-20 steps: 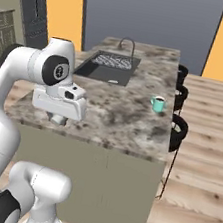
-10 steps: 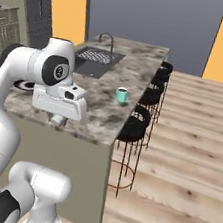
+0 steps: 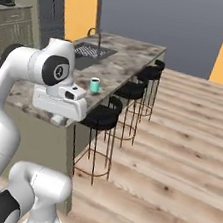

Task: Pick up the marshmallow and place it in the cup of hot chocolate on the dining counter.

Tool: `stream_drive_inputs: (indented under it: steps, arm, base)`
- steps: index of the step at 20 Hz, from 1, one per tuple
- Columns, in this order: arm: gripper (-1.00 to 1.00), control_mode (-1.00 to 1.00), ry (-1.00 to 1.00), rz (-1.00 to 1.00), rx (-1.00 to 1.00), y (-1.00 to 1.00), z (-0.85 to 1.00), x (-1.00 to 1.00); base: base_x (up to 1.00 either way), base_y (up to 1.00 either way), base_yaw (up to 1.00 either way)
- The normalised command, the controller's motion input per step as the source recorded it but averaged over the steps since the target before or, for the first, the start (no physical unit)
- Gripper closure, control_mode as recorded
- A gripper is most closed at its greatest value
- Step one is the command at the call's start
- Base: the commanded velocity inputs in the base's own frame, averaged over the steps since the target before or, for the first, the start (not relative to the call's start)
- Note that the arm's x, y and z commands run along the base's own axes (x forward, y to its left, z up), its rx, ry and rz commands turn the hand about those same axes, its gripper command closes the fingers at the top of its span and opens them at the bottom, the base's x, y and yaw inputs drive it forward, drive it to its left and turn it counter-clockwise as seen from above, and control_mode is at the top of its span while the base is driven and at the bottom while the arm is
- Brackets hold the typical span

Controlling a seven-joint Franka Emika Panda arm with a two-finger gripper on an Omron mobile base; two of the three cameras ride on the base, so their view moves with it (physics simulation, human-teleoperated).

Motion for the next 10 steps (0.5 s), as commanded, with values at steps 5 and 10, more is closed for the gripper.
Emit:
stream_drive_inputs:
  steps: [5,10]
  arm:
    - [1.0,1.0,0.0,0.0,0.0,0.0,0.0,0.0]
    - [1.0,1.0,0.0,0.0,0.0,0.0,0.0,0.0]
  base:
    - [-0.07,-1.0,0.48]
    - [-0.06,-1.0,0.6]
